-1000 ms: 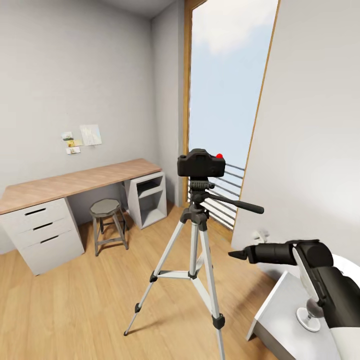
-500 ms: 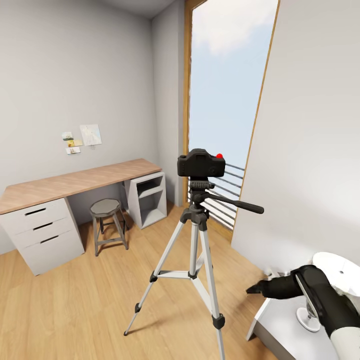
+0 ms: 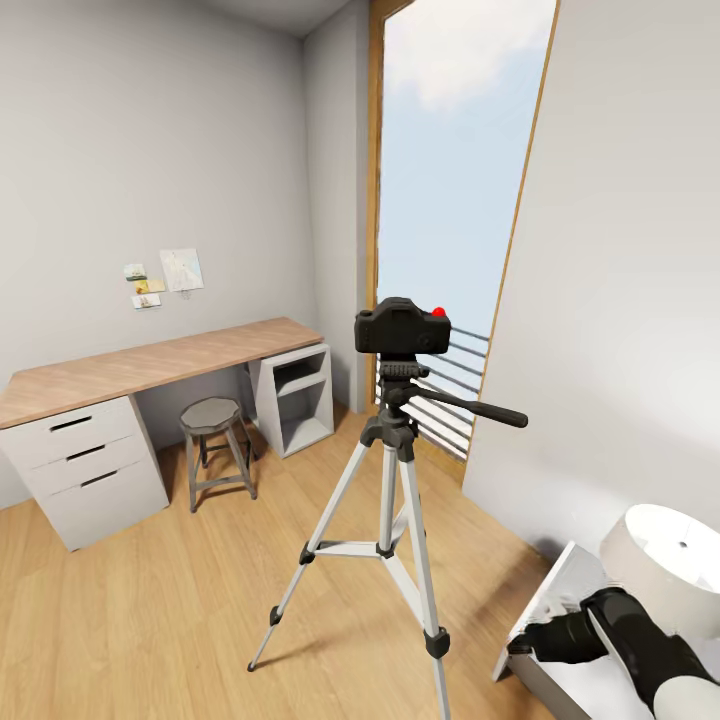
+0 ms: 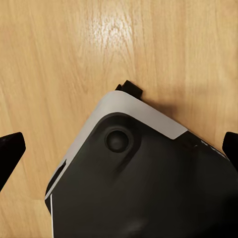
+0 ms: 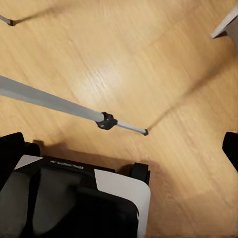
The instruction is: Attach the digital camera to the camera tripod in the bedroom.
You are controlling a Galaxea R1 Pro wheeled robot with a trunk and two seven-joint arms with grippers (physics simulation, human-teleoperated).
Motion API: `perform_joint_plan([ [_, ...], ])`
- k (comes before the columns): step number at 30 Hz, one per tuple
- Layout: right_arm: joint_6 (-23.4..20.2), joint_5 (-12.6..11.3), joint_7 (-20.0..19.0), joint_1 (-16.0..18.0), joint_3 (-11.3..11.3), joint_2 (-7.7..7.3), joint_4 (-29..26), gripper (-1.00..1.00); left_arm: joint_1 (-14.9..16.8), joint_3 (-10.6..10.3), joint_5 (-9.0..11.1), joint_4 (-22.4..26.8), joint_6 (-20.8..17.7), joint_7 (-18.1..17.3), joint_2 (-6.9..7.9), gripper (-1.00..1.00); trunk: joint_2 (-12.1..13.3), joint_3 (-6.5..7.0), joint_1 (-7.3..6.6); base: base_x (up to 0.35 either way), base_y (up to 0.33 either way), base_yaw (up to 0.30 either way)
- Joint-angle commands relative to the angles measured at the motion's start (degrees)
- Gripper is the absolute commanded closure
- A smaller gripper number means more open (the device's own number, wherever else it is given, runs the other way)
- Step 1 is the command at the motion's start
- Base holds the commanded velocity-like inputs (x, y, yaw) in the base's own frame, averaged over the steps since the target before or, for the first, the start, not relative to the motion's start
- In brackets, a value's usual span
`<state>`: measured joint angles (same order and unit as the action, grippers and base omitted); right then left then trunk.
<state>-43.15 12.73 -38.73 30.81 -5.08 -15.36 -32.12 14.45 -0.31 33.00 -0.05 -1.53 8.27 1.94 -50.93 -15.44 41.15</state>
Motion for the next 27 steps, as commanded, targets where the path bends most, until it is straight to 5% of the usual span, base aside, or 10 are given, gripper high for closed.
perform_joint_plan([
  [1, 0.3, 0.6, -0.3, 0.0, -0.3, 0.05, 1.0, -1.00, 0.0, 0.0, 0.0, 0.0, -0.2, 0.1, 0.00, -1.00, -0.1, -0.07, 0.01, 0.000, 0.000, 0.000],
  [3, 2.1, 0.6, 0.2, 0.0, -0.3, 0.06, 4.5, -1.00, 0.0, 0.0, 0.0, 0.0, -0.2, 0.1, 0.00, -1.00, -0.1, -0.07, 0.01, 0.000, 0.000, 0.000],
  [4, 6.4, 0.6, 1.4, 0.0, -0.3, 0.07, 10.1, -1.00, 0.0, 0.0, 0.0, 0.0, -0.2, 0.2, 0.00, -1.00, -0.1, -0.07, 0.01, 0.000, 0.000, 0.000],
  [17, 27.1, 0.2, 9.6, 0.0, -0.4, 0.05, 31.5, -1.00, 0.0, -0.1, 0.0, 0.0, -0.2, 0.1, 0.00, -1.00, -0.1, -0.07, 0.01, 0.000, 0.000, 0.000],
  [27, 38.0, -0.7, 23.2, -5.2, -0.7, 0.17, 34.0, -1.00, 0.0, -0.1, 0.0, 0.0, -0.2, 0.1, 0.00, -1.00, -0.1, -0.07, 0.01, 0.000, 0.000, 0.000],
])
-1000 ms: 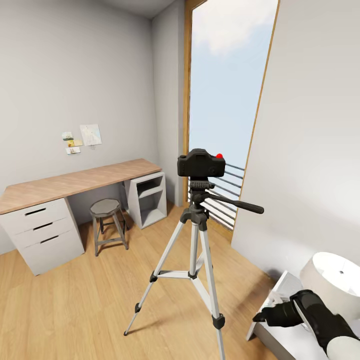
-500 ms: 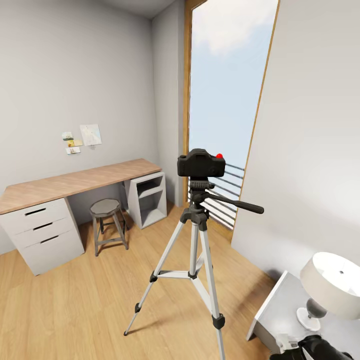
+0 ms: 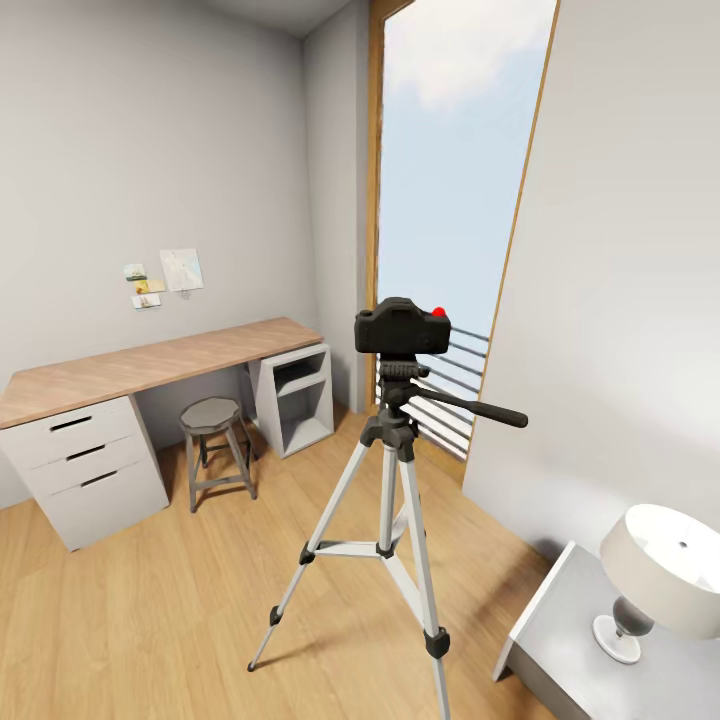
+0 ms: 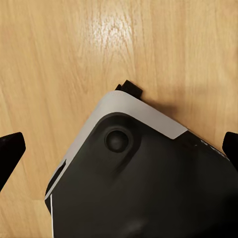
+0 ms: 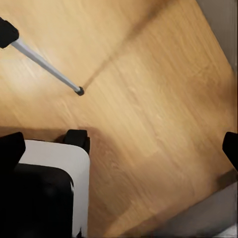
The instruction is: Attach the digital camera to the camera tripod in the bedroom.
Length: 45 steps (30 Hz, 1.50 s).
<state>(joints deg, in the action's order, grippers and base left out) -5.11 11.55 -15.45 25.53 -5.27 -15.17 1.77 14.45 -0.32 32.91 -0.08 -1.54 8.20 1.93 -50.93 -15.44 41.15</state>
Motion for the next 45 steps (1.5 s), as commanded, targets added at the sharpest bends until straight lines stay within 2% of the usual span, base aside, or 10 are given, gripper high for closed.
perform_joint_plan([
  [1, 1.2, -0.1, 1.2, -1.2, -0.6, 0.01, 0.1, -1.00, 0.0, -0.1, 0.0, 0.0, -0.2, 0.2, 0.00, -1.00, -0.1, -0.07, 0.01, 0.000, 0.000, 0.000],
  [4, 2.8, -2.0, 3.3, -2.8, -0.7, 0.26, 0.2, -1.00, 0.0, 0.0, 0.0, 0.0, -0.2, 0.2, 0.00, -1.00, -0.1, -0.07, 0.01, 0.000, 0.000, 0.000],
  [6, 3.7, -4.3, 5.4, -3.6, -0.8, 1.16, 0.2, -1.00, 0.0, -0.1, 0.0, 0.0, -0.2, 0.2, 0.00, -1.00, -0.1, -0.07, 0.01, 0.000, 0.000, 0.000],
  [14, 4.9, -6.7, 9.1, -4.1, -0.8, 2.99, 0.2, -1.00, 0.0, -0.1, 0.0, 0.0, -0.2, 0.2, 0.00, -1.00, -0.1, -0.07, 0.01, 0.000, 0.000, 0.000],
  [25, 5.0, -6.6, 9.4, -4.2, -0.8, 3.21, 0.3, -1.00, 0.0, -0.1, 0.0, 0.0, -0.1, 0.2, 0.00, -1.00, -0.1, -0.07, 0.01, 0.000, 0.000, 0.000],
  [32, 4.9, -6.9, 9.6, -4.2, -0.8, 4.73, 0.3, -1.00, 0.0, -0.1, -0.3, 0.1, -0.1, 0.1, -0.04, -1.00, -0.1, -0.06, 0.01, 0.000, 0.000, 0.000],
  [45, 4.7, -7.1, 9.6, -4.2, -0.8, 5.30, 0.3, -1.00, 0.0, -0.1, -0.5, 0.1, -0.1, 0.0, -0.08, -1.00, -0.1, 0.92, 0.01, 0.000, 0.000, 0.000],
])
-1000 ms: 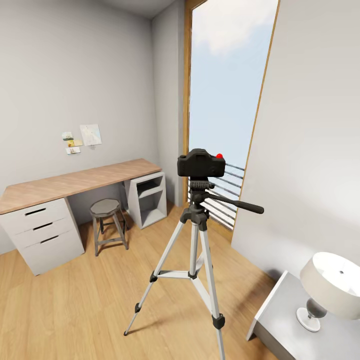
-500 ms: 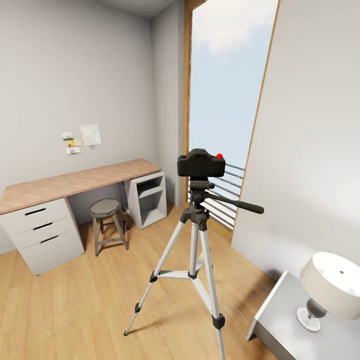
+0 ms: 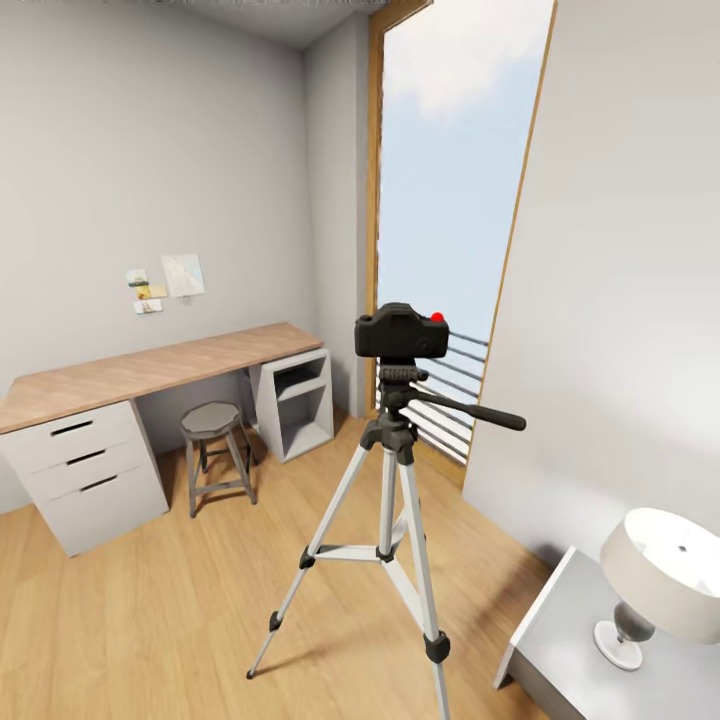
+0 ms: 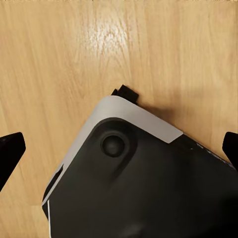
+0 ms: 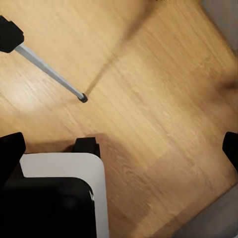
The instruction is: Attach the digital camera to the camera tripod in the bedroom.
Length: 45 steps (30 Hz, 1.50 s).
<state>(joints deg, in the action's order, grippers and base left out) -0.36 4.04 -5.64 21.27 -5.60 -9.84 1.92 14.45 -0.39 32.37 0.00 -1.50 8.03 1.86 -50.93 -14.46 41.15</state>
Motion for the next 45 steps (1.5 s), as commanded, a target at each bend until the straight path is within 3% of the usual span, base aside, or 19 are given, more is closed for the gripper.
perform_joint_plan([
  [1, 0.0, 0.4, -0.2, 0.1, -0.5, -0.02, 0.1, -1.00, 0.0, -0.1, 0.0, 0.0, -0.2, 0.2, 0.00, -1.00, -0.1, 0.02, 0.01, 0.000, 0.000, 0.000],
  [16, -0.2, 0.4, -0.1, -0.7, -0.5, 0.00, 0.1, -1.00, 0.0, -0.1, -0.2, 0.0, 0.1, 0.1, -0.17, -1.00, -0.1, 1.40, 0.01, 0.000, 0.000, 0.000],
  [45, 1.2, 0.4, -0.1, -9.0, -0.5, 0.28, 0.1, -1.00, 0.1, -0.5, -0.7, 0.8, 0.4, -0.3, 0.91, -1.00, -0.1, 4.07, 0.01, 0.000, 0.000, -0.049],
])
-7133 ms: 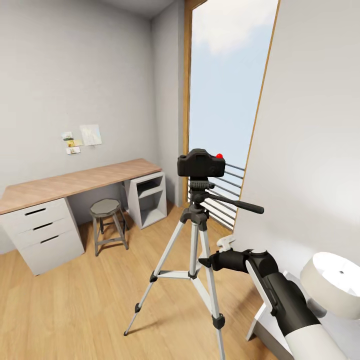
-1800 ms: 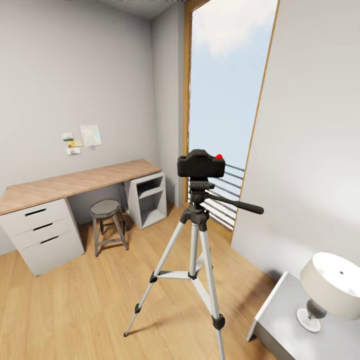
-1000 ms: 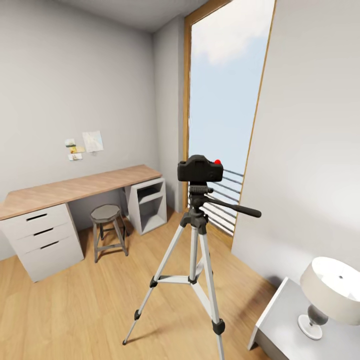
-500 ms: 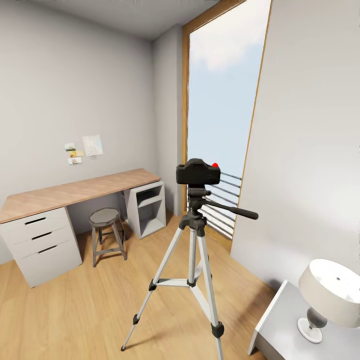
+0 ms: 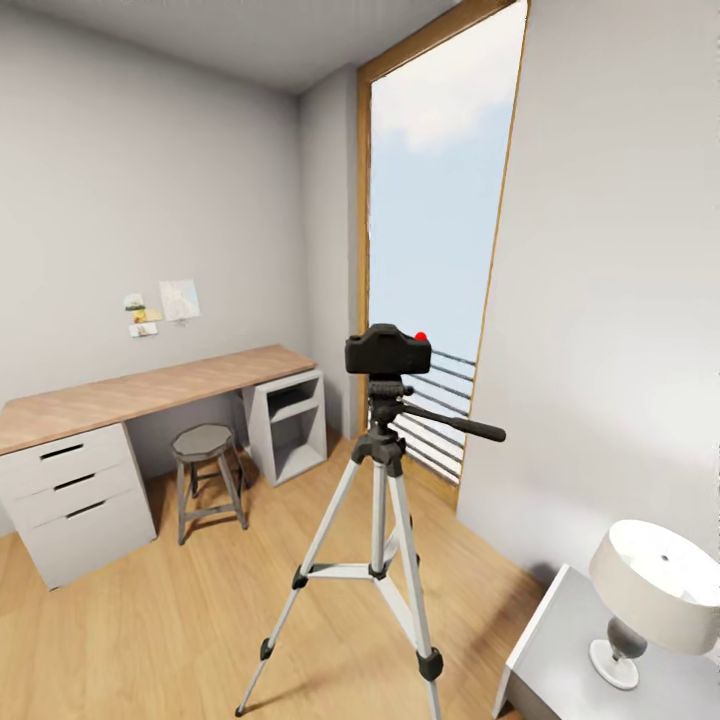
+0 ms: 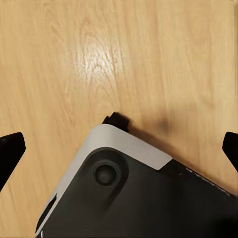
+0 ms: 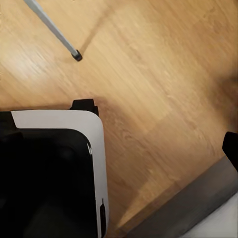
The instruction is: Attach the digital camera to the camera tripod in the bedroom.
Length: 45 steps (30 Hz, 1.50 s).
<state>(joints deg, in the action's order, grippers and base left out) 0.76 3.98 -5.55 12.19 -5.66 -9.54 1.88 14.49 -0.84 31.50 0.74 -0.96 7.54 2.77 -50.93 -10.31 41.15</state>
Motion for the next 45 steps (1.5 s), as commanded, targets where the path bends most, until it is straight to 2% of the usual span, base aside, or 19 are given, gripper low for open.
perform_joint_plan([
  [1, 0.2, 0.4, -0.2, 0.0, -0.5, 0.01, 0.1, -1.00, 0.0, -0.1, 0.1, 0.1, 0.0, 0.2, 0.01, -1.00, -0.1, 0.02, 0.01, 0.000, 0.000, -0.064],
  [18, 0.6, 0.4, -0.2, -0.5, -0.4, 0.13, 0.1, -1.00, 0.0, 0.0, 0.4, 0.0, 6.3, 0.2, -0.23, -1.00, -0.1, 1.12, 0.01, 0.000, 0.000, -0.047],
  [45, 0.5, 1.0, -0.2, -0.5, -0.1, 0.05, 0.1, -1.00, 0.0, 0.2, 0.8, 0.0, 6.9, 0.2, -0.28, -1.00, -0.1, 1.18, 0.01, 0.000, 0.000, -0.001],
])
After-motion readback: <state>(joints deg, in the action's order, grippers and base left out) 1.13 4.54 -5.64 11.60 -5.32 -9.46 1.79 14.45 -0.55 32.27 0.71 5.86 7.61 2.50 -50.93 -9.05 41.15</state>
